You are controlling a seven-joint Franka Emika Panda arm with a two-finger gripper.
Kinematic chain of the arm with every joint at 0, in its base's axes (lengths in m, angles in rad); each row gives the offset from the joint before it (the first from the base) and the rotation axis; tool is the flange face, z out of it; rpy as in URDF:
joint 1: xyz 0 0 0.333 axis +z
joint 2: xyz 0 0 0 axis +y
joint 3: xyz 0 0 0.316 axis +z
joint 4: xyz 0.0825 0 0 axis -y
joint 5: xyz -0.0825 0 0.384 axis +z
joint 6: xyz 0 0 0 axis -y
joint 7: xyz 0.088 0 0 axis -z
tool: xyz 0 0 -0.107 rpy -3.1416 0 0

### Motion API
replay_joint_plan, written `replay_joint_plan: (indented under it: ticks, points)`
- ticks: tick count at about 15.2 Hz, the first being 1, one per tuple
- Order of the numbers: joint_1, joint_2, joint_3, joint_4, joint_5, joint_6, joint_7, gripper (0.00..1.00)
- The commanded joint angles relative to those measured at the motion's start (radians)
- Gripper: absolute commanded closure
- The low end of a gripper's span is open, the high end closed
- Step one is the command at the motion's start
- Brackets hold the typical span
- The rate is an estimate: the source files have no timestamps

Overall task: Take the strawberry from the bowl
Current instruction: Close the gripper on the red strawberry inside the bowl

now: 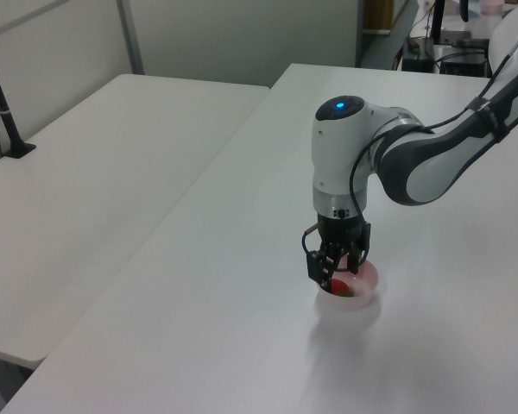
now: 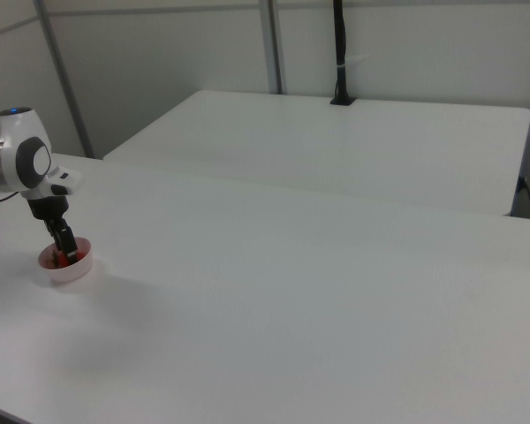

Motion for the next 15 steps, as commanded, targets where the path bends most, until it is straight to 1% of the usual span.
replay_joint_plan:
  ticks: [1,3,6,8,9,12,15]
  points:
    - [0.006,0.007,-0.009,-0.022,0.011,0.035,0.015,0.32]
    - [0.006,0.016,-0.009,-0.022,0.011,0.035,0.015,0.32]
    - [0.006,0.021,-0.009,-0.022,0.011,0.033,0.012,0.44]
    - [0.005,0.016,-0.009,-0.021,0.011,0.030,0.002,0.55]
    - [0.003,0.012,-0.009,-0.021,0.011,0.024,-0.001,0.58]
    - [0.003,-0.016,-0.009,-0.015,0.011,0.006,-0.021,0.58]
    - [0.003,-0.062,-0.009,-0.009,0.012,-0.059,-0.062,0.58]
